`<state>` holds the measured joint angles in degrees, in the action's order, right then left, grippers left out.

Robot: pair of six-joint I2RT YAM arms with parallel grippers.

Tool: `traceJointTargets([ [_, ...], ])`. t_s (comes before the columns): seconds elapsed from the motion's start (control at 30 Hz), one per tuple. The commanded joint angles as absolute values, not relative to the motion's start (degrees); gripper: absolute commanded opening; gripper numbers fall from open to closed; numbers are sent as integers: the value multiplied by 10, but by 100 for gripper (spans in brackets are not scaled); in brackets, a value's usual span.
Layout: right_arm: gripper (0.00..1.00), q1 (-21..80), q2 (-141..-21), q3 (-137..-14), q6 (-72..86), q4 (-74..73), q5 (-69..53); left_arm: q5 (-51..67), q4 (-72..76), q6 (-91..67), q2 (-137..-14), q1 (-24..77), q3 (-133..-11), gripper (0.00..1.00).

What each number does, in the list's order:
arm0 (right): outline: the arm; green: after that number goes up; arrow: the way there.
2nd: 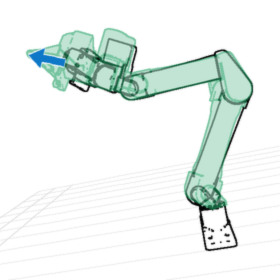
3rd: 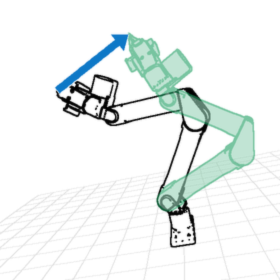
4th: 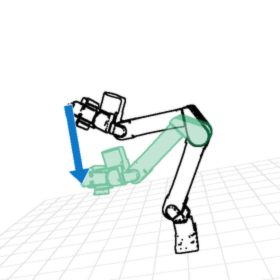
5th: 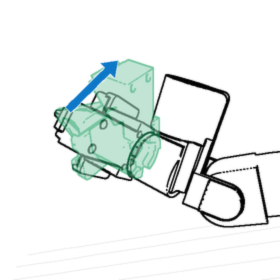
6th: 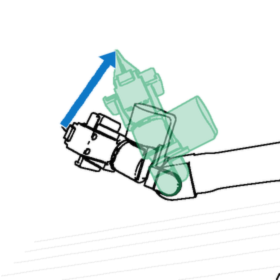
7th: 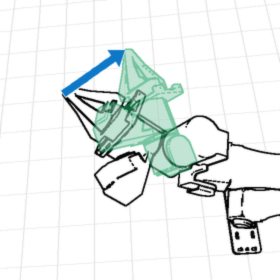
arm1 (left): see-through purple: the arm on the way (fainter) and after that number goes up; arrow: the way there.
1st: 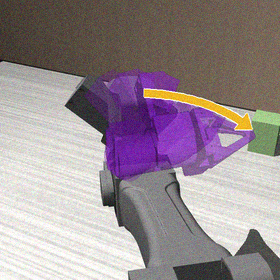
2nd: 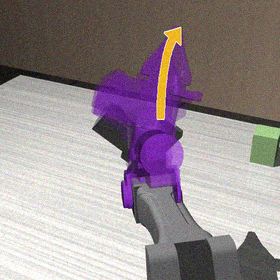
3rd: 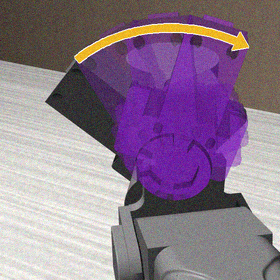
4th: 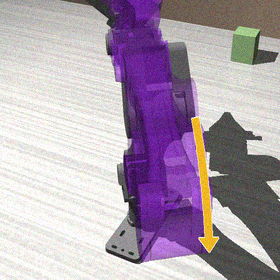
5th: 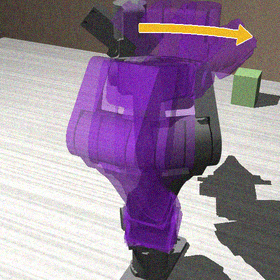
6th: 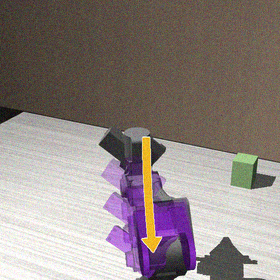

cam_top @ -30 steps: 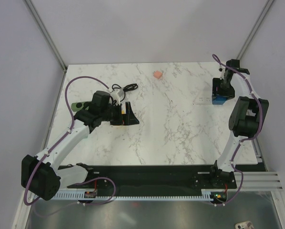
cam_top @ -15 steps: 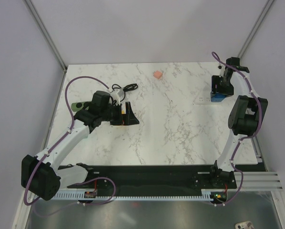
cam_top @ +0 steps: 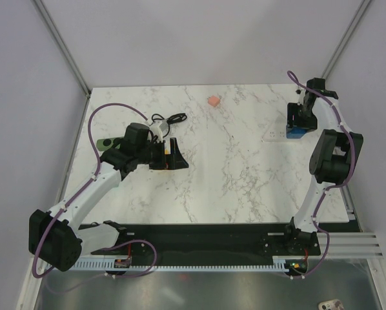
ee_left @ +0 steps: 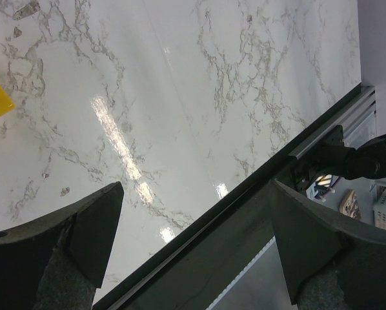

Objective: Insert the plug

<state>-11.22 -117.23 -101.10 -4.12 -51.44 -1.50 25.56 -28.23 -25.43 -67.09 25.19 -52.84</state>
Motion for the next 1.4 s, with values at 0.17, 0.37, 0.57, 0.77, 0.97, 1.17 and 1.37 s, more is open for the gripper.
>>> traceJointTargets([
  [0.17,0,-127,-1166,-990,-43,-512,-20,250,-279,-228,-661,252,-534,100],
  [0.37,0,-127,-1169,-983,-43,-512,-30,251,-279,-228,-665,252,-535,100],
  [0.57,0,-128,-1193,-1005,-43,-512,-33,250,-279,-227,-661,251,-534,100],
  [0.77,0,-127,-1244,-1027,-40,-526,-34,247,-280,-227,-661,251,-535,100],
  [0.97,0,-127,-1294,-1060,-38,-552,-31,243,-280,-227,-662,251,-534,100],
  [1.17,0,-113,-1296,-1049,-37,-543,-7,237,-279,-227,-664,250,-535,100],
  [1.37,0,-103,-1238,-931,-15,-428,17,237,-280,-228,-664,245,-536,100],
])
